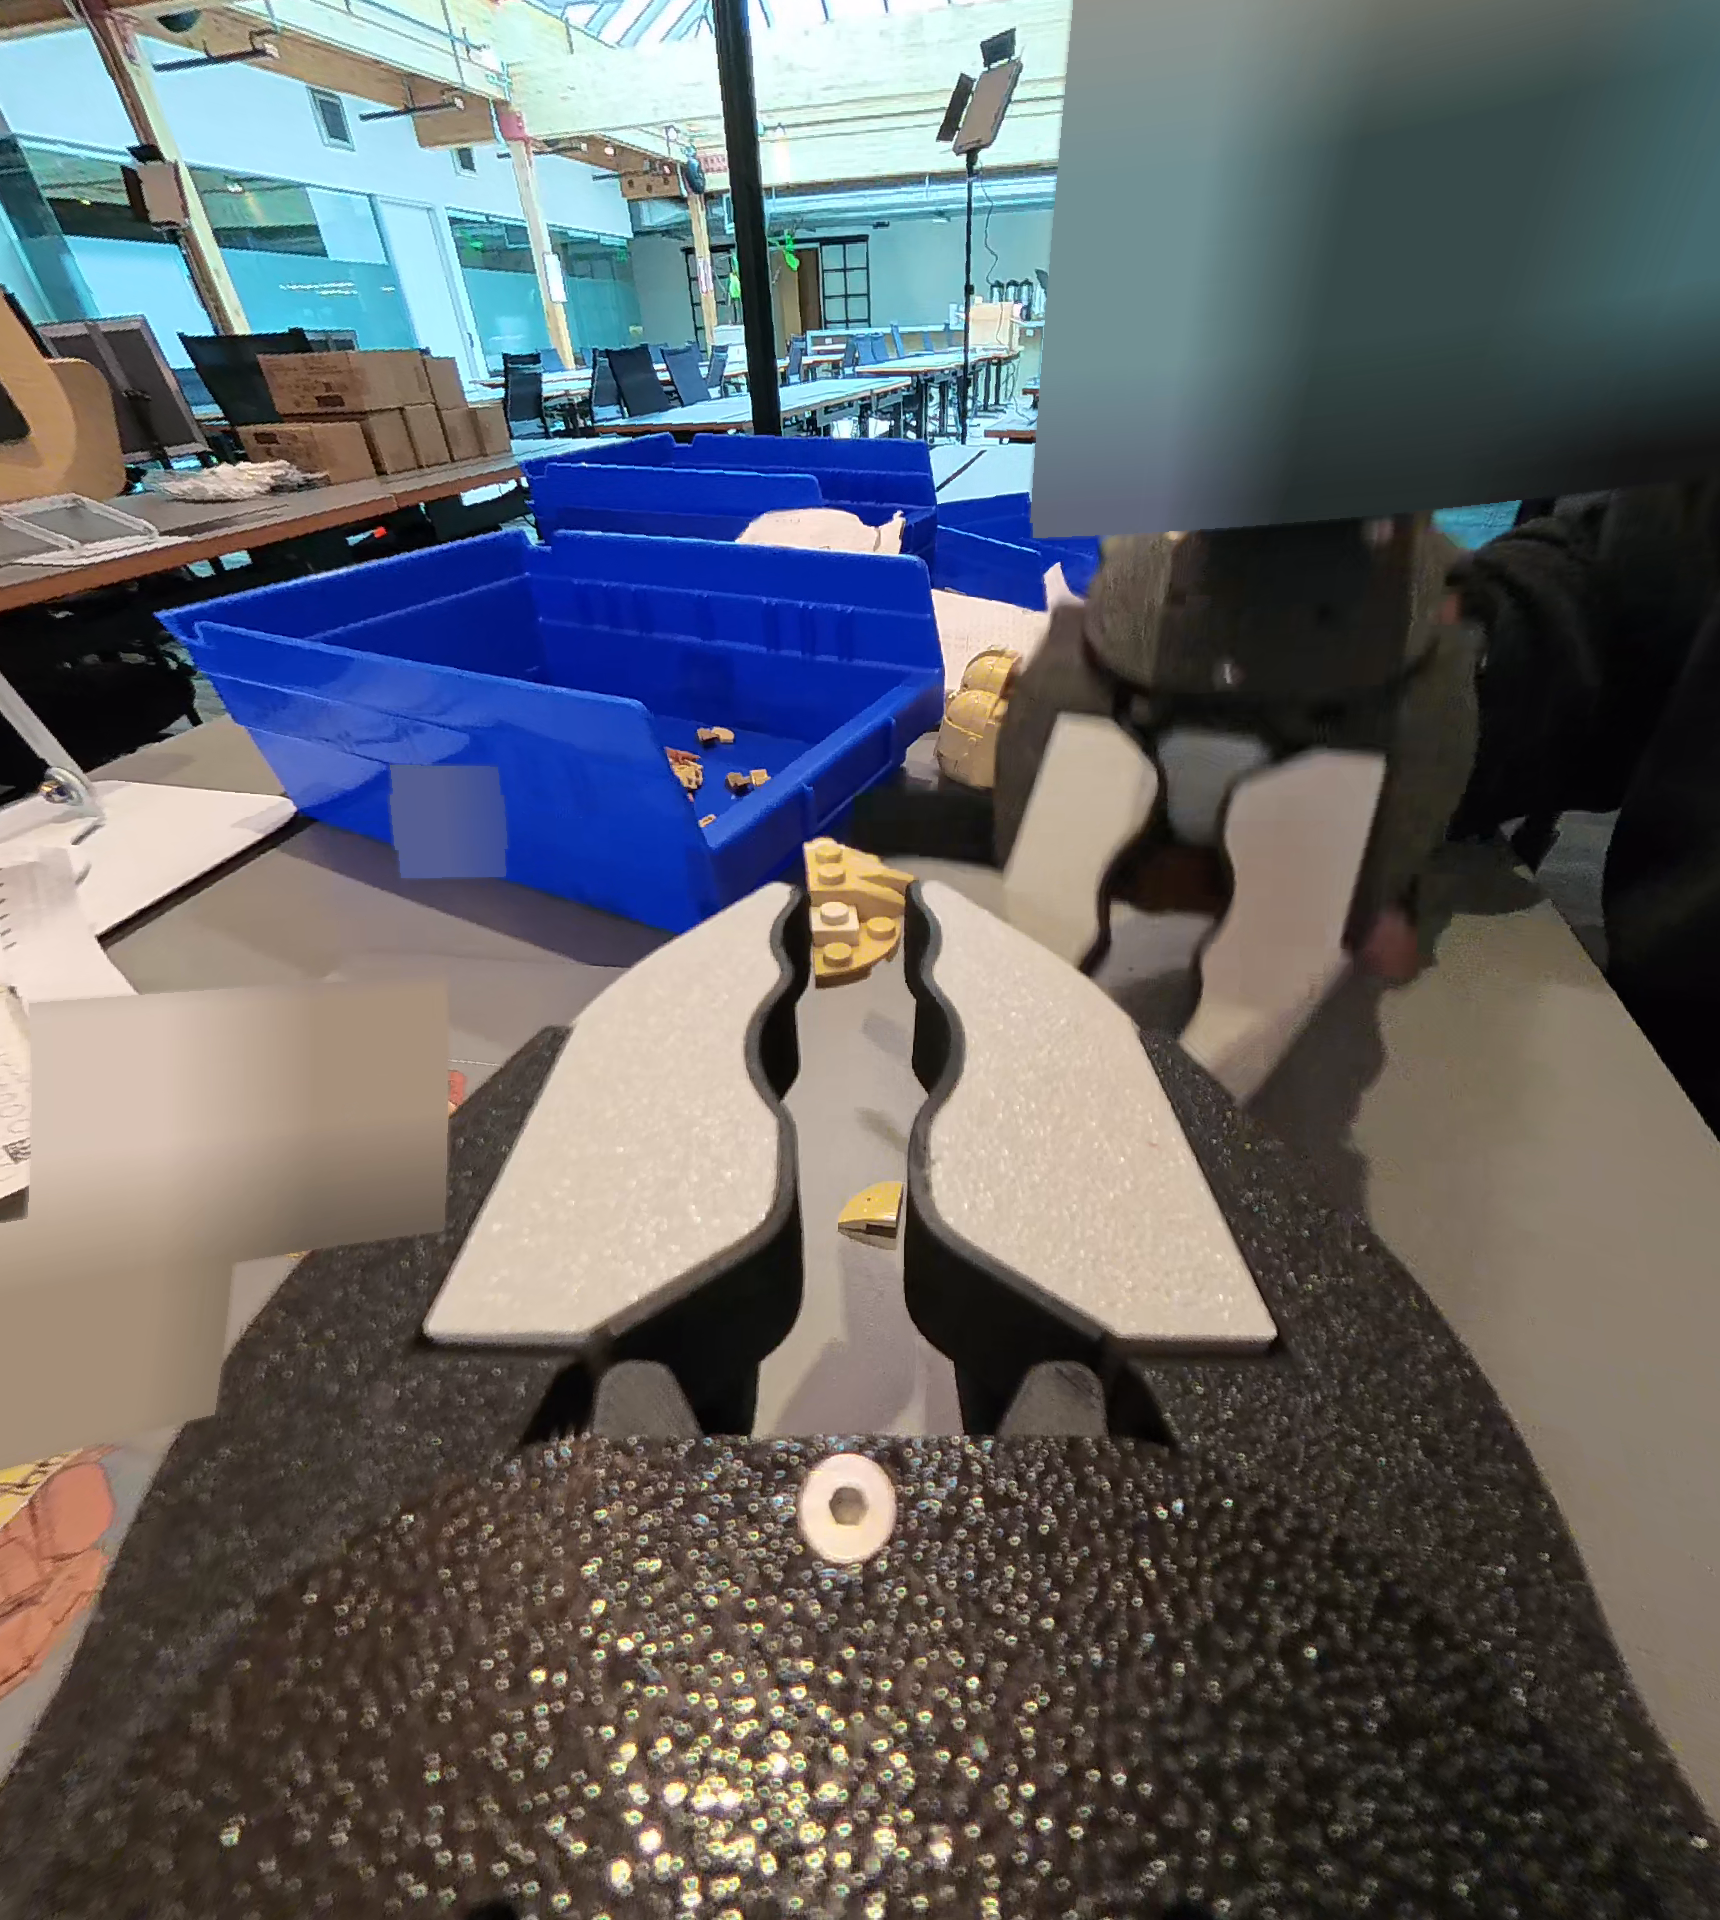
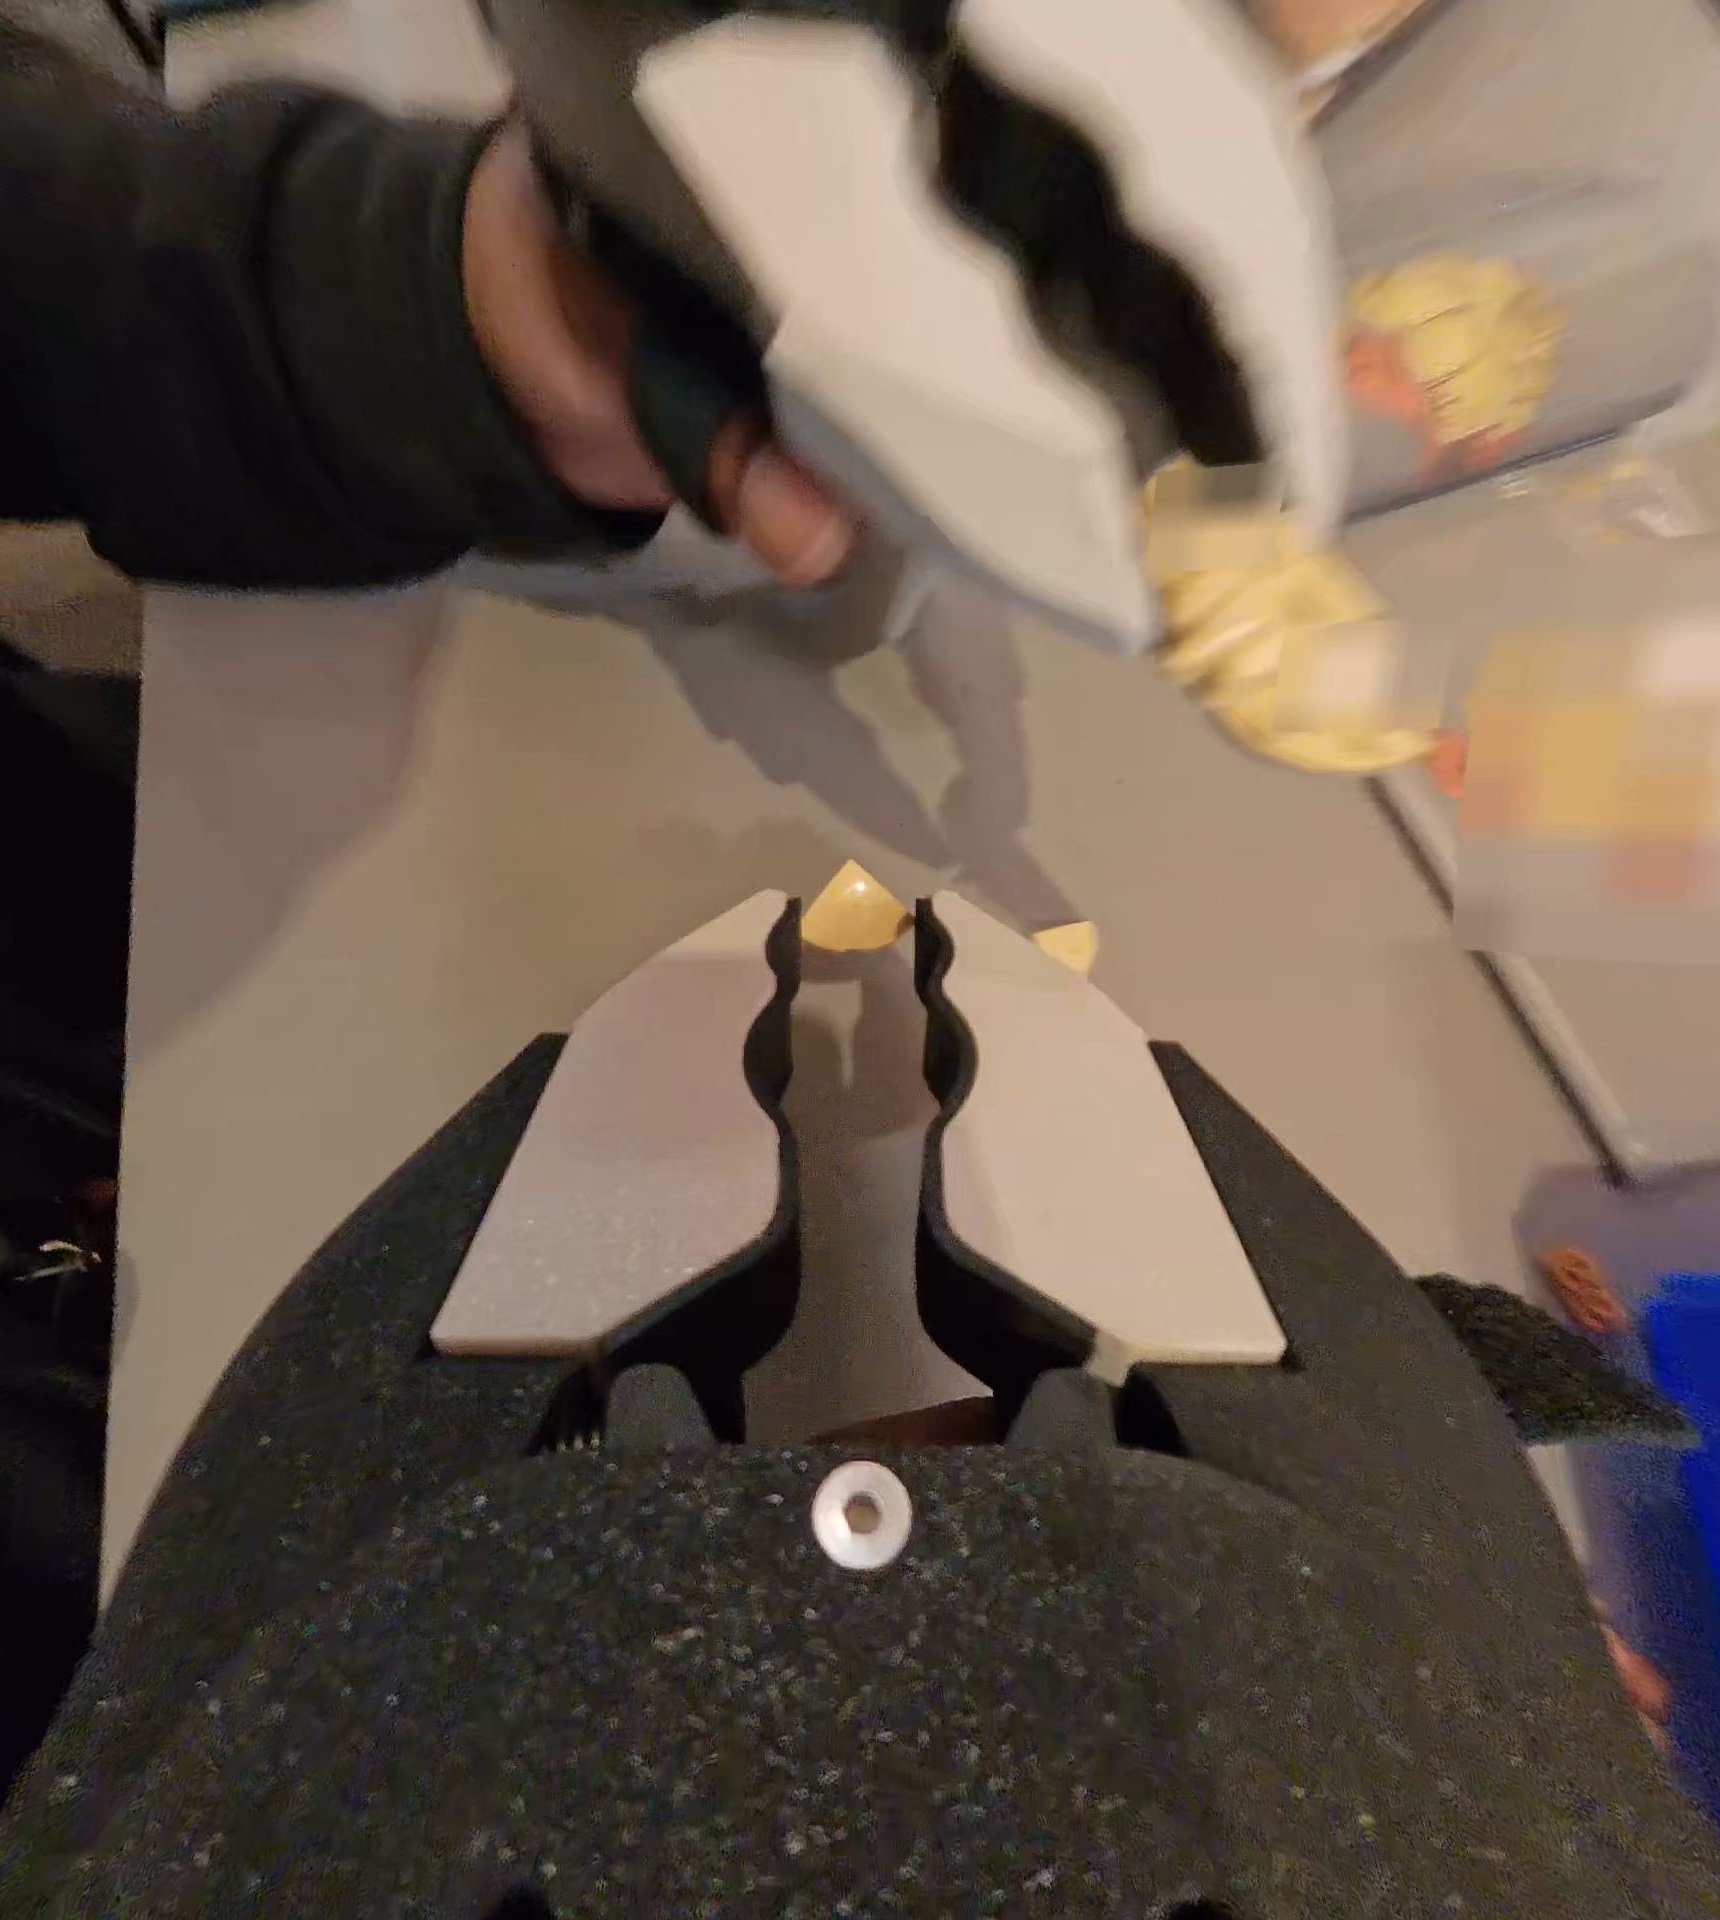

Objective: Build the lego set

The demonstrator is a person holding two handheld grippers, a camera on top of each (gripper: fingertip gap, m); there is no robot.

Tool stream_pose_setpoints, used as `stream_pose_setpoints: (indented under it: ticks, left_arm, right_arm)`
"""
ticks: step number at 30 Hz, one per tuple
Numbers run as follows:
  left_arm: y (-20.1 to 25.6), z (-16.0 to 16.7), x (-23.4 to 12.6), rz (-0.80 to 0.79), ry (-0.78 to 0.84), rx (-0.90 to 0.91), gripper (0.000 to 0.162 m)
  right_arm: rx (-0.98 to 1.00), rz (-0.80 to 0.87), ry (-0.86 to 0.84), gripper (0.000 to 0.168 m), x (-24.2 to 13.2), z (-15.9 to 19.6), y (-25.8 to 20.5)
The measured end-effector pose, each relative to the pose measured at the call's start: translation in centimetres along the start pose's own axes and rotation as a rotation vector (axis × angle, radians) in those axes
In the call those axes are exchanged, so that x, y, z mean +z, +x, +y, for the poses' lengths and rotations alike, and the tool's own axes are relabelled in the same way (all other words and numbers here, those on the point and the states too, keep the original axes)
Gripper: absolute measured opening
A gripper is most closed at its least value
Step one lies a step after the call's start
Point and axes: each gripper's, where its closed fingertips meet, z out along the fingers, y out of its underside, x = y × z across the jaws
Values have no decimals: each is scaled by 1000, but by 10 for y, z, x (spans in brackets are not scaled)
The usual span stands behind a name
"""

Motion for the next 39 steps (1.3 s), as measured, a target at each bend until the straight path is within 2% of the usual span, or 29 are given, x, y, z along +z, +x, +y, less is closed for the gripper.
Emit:
stream_pose_setpoints:
  ticks: [4, 8, 19, 39]
  left_arm:
    - [0, 5, 5, -33, -10, 20, 17]
    - [4, 6, 10, -82, 4, 60, 17]
    - [9, -2, 11, -147, 79, 105, 16]
    - [15, -8, 9, -119, 126, 101, 16]
  right_arm:
    - [56, 97, 104, 20, -38, -28, 29]
    - [83, 192, 130, 20, -56, -41, 53]
    - [111, 209, 82, 20, -52, -44, 57]
    - [98, 204, 54, 21, -50, -46, 50]
